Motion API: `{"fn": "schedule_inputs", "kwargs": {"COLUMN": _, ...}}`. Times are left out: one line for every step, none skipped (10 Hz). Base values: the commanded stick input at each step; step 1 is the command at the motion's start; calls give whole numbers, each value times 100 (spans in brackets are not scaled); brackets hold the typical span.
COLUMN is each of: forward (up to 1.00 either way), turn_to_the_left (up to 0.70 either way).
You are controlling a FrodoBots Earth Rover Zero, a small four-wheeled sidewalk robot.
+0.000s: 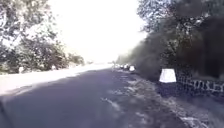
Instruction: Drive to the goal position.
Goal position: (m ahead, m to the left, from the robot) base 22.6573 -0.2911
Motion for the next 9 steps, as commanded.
{"fn": "schedule_inputs", "kwargs": {"forward": 100, "turn_to_the_left": 0}}
{"fn": "schedule_inputs", "kwargs": {"forward": 100, "turn_to_the_left": 0}}
{"fn": "schedule_inputs", "kwargs": {"forward": 100, "turn_to_the_left": 0}}
{"fn": "schedule_inputs", "kwargs": {"forward": 100, "turn_to_the_left": 0}}
{"fn": "schedule_inputs", "kwargs": {"forward": 100, "turn_to_the_left": 0}}
{"fn": "schedule_inputs", "kwargs": {"forward": 100, "turn_to_the_left": 0}}
{"fn": "schedule_inputs", "kwargs": {"forward": 100, "turn_to_the_left": 27}}
{"fn": "schedule_inputs", "kwargs": {"forward": 100, "turn_to_the_left": 27}}
{"fn": "schedule_inputs", "kwargs": {"forward": 100, "turn_to_the_left": 27}}
